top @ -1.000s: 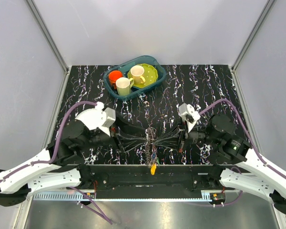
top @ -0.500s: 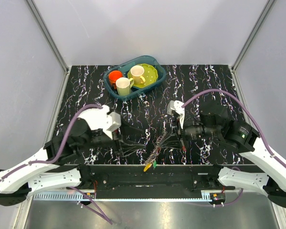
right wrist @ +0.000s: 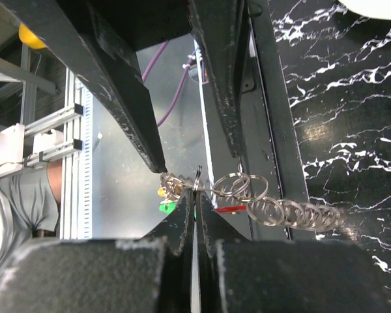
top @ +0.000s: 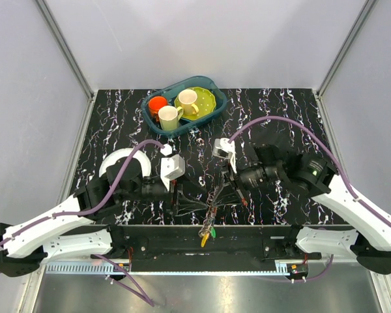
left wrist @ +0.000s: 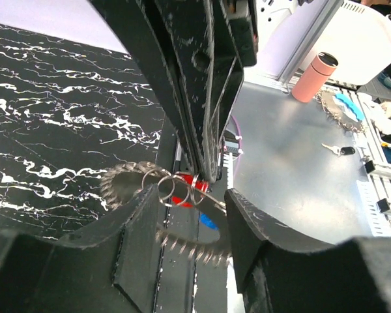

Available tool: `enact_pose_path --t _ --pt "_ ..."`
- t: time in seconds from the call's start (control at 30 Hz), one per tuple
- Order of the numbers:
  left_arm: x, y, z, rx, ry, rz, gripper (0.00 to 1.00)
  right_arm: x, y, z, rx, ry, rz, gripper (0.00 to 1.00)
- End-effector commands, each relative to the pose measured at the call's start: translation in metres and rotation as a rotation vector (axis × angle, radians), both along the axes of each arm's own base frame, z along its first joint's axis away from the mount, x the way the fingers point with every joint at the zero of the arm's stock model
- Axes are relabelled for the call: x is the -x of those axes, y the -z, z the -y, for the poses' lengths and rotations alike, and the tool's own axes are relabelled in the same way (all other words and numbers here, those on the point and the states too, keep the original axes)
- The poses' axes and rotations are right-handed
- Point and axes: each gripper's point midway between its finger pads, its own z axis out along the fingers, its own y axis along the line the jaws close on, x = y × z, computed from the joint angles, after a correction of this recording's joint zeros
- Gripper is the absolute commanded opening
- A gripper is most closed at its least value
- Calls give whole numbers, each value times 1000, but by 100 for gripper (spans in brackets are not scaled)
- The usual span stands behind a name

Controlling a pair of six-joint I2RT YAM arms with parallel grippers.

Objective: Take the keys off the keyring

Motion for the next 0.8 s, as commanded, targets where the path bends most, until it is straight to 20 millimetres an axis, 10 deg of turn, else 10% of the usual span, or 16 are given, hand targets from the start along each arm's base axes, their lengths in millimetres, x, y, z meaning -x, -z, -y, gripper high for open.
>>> enact_pose_path --t 0.0,0.77 --pt "3 -22 -1 31 5 -12 47 9 -21 -2 -58 -81 32 0" --pt "10 -8 7 -57 73 -72 28 12 -20 -8 -104 -151 78 0"
